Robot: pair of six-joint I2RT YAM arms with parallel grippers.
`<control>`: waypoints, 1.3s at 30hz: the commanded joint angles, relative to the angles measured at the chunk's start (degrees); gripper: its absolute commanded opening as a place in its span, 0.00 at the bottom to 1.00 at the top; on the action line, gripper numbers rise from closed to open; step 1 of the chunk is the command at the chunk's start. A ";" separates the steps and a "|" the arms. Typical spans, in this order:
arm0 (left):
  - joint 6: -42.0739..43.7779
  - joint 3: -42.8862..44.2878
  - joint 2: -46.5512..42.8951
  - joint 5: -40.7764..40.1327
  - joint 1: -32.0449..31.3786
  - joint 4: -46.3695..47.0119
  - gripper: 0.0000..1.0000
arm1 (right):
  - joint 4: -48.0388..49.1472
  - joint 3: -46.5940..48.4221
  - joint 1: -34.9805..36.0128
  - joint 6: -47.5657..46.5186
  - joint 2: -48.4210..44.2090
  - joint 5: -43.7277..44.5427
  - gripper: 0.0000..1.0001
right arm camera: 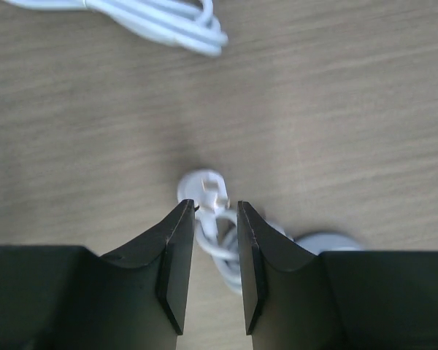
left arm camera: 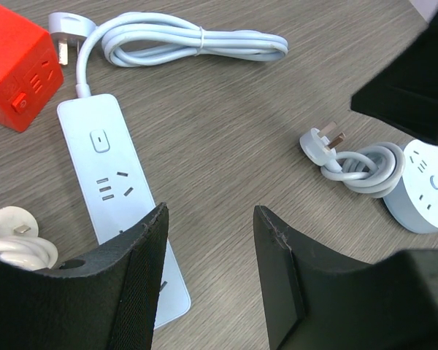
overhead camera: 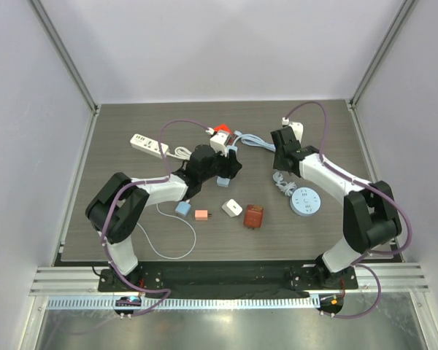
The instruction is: Pull the plug off the socket
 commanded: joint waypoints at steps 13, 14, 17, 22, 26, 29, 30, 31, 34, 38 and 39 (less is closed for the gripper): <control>-1.23 -0.73 -1.35 1.28 1.23 4.64 0.54 | 2.45 -6.25 -0.53 2.79 -8.54 -8.27 0.59; -1.67 -1.25 -1.62 1.46 1.32 5.43 0.54 | 2.80 -7.65 -0.62 3.05 -10.73 -9.06 0.61; -3.51 -4.15 -3.46 1.99 1.23 8.95 0.54 | 4.38 -10.21 -0.62 5.16 -14.95 -12.14 0.65; -5.71 -9.60 -10.39 1.90 1.05 7.73 0.55 | 8.51 -17.41 -0.53 9.47 -20.76 -16.80 0.70; -12.01 -20.11 -20.06 4.62 1.14 6.84 0.56 | 9.75 -23.03 -0.27 12.10 -25.68 -16.37 0.79; -17.11 -28.20 -27.36 5.77 0.97 7.11 0.57 | 9.75 -26.55 -0.18 13.33 -30.16 -14.88 0.86; -18.18 -30.33 -30.51 6.20 0.97 7.46 0.57 | 9.75 -27.43 -0.18 13.77 -32.52 -14.61 0.87; -19.50 -32.44 -32.45 6.55 1.05 7.81 0.57 | 9.75 -28.31 -0.18 14.13 -33.68 -14.69 0.91; -23.64 -40.53 -40.71 6.91 0.97 9.39 0.58 | 9.66 -33.13 -0.18 16.67 -38.85 -15.13 0.98; -27.41 -48.26 -54.41 7.35 0.97 5.81 0.59 | 10.19 -38.07 0.00 19.49 -46.85 -17.24 1.00; -27.68 -48.80 -57.49 7.44 1.05 3.79 0.59 | 10.28 -39.03 0.00 20.10 -48.35 -17.68 1.00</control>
